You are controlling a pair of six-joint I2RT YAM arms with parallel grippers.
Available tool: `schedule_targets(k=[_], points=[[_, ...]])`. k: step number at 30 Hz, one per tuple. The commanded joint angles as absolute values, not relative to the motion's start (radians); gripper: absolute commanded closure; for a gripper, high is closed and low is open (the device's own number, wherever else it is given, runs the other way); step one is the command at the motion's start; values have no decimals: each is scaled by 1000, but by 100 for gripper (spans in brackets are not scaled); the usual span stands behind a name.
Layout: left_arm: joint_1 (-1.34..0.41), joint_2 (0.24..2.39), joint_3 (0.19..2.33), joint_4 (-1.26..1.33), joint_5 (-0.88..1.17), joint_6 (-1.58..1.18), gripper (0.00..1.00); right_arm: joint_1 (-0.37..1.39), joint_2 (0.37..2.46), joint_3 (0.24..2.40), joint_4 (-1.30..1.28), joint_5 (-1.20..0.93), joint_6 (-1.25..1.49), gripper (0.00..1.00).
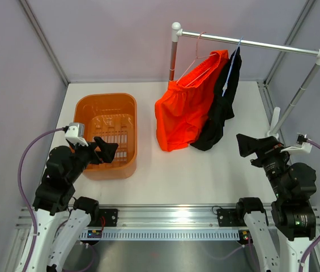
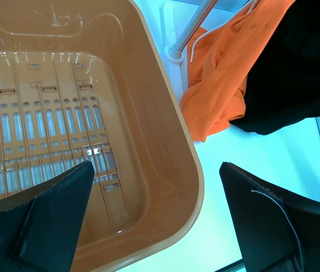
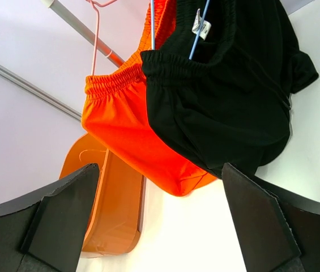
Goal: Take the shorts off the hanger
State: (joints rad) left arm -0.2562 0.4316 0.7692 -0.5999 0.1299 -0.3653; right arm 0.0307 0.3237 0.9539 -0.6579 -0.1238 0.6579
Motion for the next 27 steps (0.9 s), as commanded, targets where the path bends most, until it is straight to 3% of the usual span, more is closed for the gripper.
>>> schedule_targets(k=[1, 8, 15, 24, 27], points=[[-261, 423, 764, -572, 144, -354, 1, 26, 345, 994, -655, -121, 634, 1], [-261, 423, 765, -574, 144, -354, 1, 26, 455, 1109, -716, -84, 551, 1], [-262, 400, 764, -571, 143, -354, 1, 26, 798, 1418, -744, -23, 494, 1], [-264, 399, 764, -568, 163, -351, 1, 38, 1093, 1635, -683, 61, 449, 1], [-264, 397, 762, -565, 169, -351, 1, 129, 1191, 1704, -664, 208, 407, 1]])
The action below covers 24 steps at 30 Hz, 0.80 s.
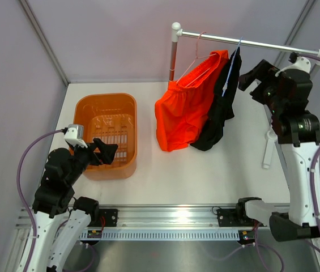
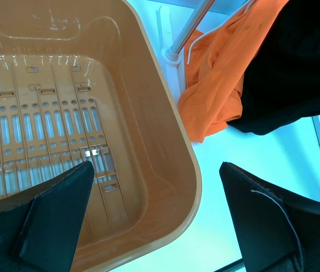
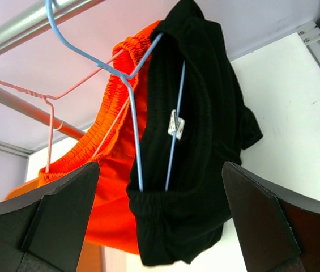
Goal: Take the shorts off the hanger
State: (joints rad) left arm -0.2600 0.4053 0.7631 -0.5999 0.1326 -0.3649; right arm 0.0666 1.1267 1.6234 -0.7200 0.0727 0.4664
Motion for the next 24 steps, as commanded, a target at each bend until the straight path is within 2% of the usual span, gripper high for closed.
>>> schedule_targets(k=[1, 6, 12, 19, 21, 24], points=[[-264, 399, 762, -565, 173, -351, 1, 182, 1222, 1750, -661, 278, 381, 1], [-264, 397, 762, -561, 186, -350, 1, 307, 1406, 1919, -666, 463, 311, 2], [-264, 393, 761, -560, 196, -348, 1, 334, 1558, 2046, -680, 577, 275, 6], [-267, 400, 761, -558, 210, -347, 1, 336, 1646, 2078, -614, 647, 232, 7], [-271, 405, 761, -557, 212, -345, 1, 334, 1687, 2132, -638, 660, 233, 9], [-275, 406, 761, -558, 210, -345, 1, 336, 1729, 2178, -666, 676, 232, 19]])
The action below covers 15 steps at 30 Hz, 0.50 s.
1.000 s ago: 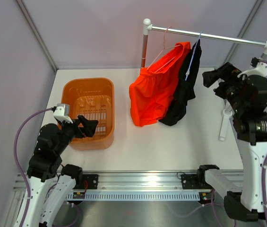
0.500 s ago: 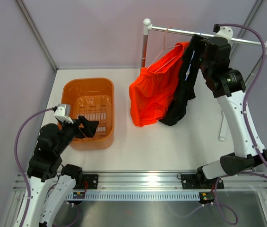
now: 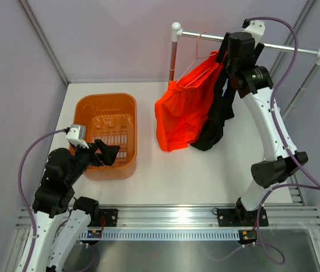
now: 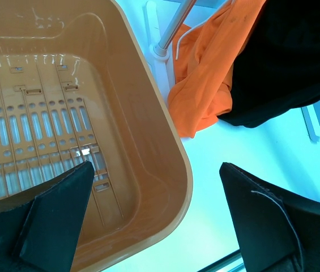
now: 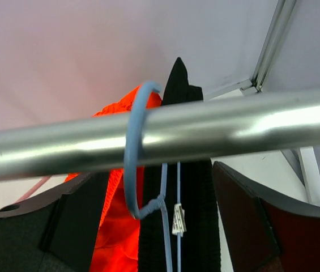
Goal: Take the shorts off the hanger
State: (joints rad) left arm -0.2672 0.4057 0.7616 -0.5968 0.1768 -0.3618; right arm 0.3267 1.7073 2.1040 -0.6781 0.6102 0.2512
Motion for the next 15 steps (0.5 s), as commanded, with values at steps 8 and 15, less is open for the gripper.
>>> schedule_targets(k=[8, 15], points=[[-278, 402, 761, -558, 209, -345, 1, 334, 1759, 2181, -683, 676, 242, 32], [-279, 410, 761, -558, 210, -345, 1, 334, 1772, 2169, -675, 684, 238, 34]])
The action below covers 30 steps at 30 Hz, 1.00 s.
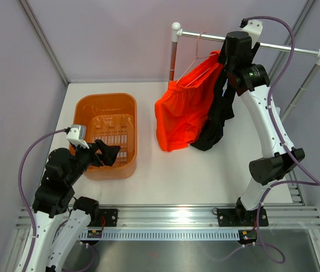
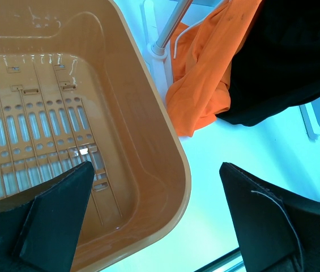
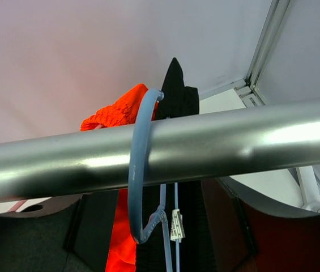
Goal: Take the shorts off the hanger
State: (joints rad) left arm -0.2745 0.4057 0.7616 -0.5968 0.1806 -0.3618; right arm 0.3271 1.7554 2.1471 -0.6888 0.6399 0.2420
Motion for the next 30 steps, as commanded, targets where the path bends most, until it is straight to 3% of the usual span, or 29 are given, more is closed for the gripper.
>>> schedule_targets(k=[1, 16, 30], points=[[-279, 408, 761, -558, 210, -345, 1, 334, 1778, 2171, -675, 687, 238, 34], [-279, 414, 761, -560, 207, -345, 1, 334, 1813, 2171, -658, 709, 221, 44], [-281, 422, 761, -561, 198, -345, 1, 334, 1815, 2155, -647, 716, 206, 83]])
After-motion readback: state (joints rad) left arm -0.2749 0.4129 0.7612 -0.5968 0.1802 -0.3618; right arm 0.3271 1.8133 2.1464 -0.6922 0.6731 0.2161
